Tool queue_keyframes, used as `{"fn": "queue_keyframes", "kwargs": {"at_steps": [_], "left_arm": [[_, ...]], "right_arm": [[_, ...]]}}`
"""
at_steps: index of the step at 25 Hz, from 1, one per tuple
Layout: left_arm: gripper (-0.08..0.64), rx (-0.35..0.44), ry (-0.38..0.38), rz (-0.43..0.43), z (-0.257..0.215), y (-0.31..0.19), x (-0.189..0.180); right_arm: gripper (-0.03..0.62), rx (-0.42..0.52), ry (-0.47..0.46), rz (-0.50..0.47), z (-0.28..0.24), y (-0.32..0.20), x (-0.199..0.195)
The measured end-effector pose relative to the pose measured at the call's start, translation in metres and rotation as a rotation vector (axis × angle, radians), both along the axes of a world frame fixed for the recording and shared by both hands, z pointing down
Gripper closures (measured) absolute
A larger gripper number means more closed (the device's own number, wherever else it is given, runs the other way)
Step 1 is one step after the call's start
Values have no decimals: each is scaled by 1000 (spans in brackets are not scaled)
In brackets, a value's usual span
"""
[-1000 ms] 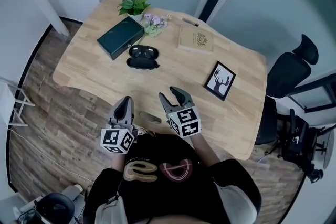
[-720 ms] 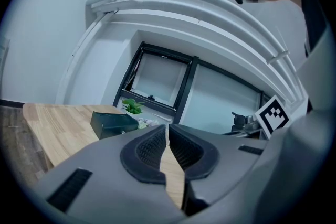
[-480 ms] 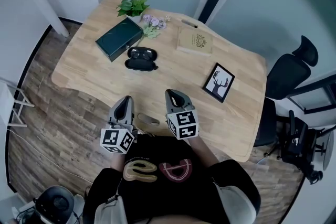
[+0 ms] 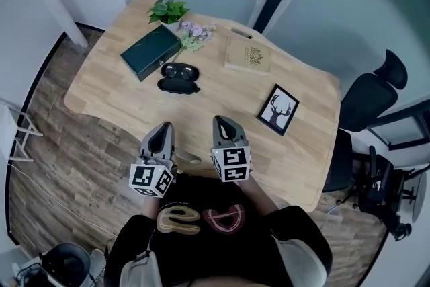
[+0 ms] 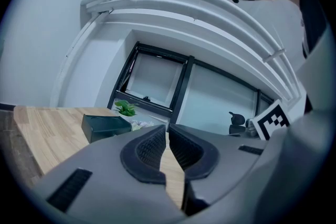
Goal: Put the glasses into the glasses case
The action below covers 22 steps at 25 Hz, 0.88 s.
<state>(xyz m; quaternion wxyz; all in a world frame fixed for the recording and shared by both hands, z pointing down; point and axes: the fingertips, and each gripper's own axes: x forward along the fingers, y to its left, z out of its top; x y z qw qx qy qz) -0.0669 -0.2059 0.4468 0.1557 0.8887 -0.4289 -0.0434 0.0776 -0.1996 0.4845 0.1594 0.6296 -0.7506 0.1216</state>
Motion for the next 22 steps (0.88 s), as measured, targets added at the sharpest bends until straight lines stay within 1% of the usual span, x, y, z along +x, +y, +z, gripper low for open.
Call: {"fn": "queue_keyframes", "kwargs": {"at_steps": [2,6,9,14,22], "left_arm": [[528,11,-5,2,-4,-2,2],[529,21,-15,3,-6,-3,4],[528,23,-27,13,-6,-1,7],[529,28,-45,30,-6,0,10],[529,27,-69,48,-4,3,18]], "right_arm": [[583,13,4,-17,-1,-1,-2],[583,51,54,-37,-7,-2,-6],[583,79,60,-51,-13,-2,-8],[583,86,47,-53,-12,0,-9],[583,88,57,-60,-6,8,-10]]}}
